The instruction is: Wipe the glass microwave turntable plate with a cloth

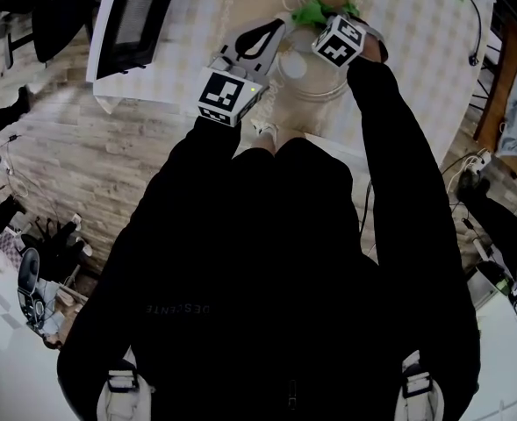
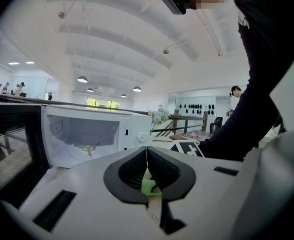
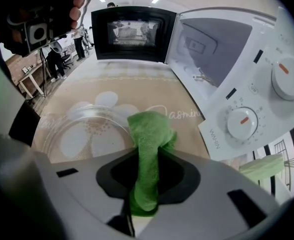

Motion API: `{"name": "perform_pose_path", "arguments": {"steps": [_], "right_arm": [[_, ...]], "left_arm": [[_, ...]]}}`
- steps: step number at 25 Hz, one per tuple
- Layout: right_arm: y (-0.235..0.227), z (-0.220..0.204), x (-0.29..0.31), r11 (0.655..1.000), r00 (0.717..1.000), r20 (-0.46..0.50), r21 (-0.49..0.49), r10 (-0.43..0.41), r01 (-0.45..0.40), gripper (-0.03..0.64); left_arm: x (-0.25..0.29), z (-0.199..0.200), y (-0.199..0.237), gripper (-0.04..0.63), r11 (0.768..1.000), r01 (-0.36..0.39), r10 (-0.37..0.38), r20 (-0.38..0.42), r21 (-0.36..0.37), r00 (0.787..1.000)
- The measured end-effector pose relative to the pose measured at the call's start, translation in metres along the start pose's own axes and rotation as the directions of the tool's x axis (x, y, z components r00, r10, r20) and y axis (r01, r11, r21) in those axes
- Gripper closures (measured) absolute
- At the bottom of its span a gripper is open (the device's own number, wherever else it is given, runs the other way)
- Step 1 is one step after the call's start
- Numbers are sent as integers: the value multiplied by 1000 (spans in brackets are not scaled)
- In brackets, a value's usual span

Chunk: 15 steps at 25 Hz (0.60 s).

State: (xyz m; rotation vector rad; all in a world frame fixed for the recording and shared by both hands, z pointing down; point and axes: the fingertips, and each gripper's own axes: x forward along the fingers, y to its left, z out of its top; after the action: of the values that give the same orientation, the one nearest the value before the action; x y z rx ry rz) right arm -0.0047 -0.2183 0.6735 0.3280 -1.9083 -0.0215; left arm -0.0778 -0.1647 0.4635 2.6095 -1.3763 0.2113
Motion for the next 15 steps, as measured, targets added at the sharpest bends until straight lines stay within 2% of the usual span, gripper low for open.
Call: {"name": "perform_pose_path", "arguments": {"steps": [15], "right_arm": [[68, -6, -12, 996, 996, -15, -2, 92, -92, 528]], "left_arm": [[-22, -5, -23, 574, 1000, 28, -28, 1, 15, 1000]]}}
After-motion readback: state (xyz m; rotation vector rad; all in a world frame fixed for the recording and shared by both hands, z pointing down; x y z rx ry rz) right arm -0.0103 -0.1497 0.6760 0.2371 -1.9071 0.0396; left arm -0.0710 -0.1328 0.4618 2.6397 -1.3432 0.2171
